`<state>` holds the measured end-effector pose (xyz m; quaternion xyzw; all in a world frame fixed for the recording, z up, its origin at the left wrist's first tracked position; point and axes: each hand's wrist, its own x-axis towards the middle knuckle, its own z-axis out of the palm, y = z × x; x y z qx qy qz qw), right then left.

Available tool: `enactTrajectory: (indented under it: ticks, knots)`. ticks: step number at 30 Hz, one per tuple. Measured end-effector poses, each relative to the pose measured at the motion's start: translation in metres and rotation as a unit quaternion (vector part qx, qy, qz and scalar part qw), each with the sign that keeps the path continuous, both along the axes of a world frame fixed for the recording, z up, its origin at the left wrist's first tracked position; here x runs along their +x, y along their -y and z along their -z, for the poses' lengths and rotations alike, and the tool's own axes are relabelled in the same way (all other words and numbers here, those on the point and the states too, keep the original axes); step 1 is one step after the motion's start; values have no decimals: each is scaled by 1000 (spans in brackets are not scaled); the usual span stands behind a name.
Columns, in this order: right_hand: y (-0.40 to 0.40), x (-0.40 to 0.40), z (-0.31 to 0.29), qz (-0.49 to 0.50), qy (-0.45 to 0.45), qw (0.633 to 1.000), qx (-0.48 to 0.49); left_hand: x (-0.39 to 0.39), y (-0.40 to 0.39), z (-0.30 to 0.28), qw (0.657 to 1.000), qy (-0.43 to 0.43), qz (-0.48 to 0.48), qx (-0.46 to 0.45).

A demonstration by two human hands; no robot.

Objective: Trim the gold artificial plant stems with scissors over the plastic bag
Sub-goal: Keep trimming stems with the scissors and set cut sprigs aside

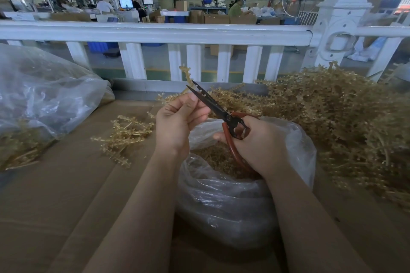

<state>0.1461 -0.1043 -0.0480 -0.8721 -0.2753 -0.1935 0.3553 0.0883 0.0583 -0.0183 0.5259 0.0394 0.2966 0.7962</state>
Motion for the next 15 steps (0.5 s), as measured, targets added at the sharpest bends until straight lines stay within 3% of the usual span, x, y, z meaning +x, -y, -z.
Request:
enactTrajectory:
  ticks: [15]
  knots:
    - [1,-4,-1,6,-7,1000,10,-1,2,2,999,-10,28,14]
